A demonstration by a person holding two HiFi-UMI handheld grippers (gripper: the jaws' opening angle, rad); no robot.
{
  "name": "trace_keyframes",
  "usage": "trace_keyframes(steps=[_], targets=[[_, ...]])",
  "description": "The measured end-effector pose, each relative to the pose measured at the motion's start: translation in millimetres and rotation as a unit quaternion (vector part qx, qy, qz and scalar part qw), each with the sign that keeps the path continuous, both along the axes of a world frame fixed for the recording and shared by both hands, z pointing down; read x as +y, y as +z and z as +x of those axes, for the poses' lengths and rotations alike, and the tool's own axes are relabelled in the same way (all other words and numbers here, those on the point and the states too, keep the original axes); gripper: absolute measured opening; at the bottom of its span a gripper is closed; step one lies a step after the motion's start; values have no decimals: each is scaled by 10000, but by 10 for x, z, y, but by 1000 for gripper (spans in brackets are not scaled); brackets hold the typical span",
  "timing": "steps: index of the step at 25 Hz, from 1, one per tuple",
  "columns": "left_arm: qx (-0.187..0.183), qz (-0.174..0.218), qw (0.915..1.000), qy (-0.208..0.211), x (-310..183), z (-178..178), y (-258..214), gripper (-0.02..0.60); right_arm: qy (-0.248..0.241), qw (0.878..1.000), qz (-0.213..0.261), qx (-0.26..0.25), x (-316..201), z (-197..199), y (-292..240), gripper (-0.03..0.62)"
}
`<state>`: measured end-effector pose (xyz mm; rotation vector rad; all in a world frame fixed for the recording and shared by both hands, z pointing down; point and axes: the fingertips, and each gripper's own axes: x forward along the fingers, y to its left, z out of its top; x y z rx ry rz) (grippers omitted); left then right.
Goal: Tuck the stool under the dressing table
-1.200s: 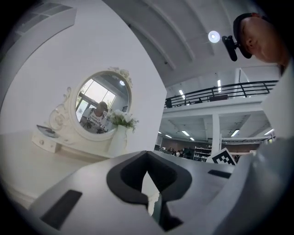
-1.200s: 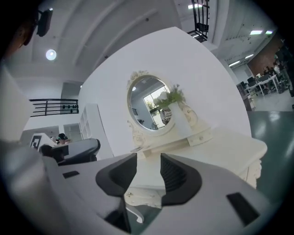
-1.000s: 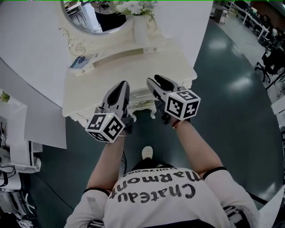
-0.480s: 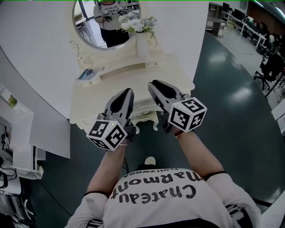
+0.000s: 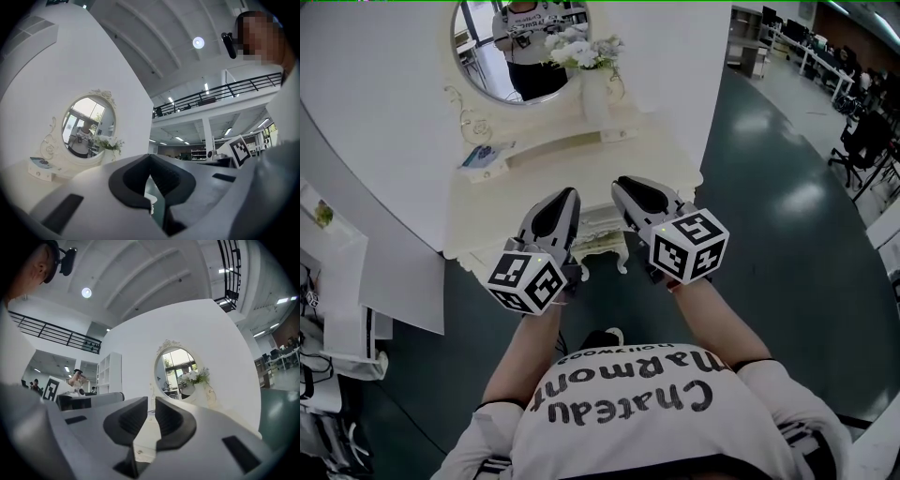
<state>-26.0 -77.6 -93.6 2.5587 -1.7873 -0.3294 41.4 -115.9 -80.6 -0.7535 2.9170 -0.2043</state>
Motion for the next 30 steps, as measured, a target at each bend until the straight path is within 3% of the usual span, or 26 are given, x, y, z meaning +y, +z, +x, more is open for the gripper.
trace_keyframes(steps=[30], targets=[[-121,257,9996,28,-54,151,-140,23,545,9981,246,149,-169,351,-93,61]])
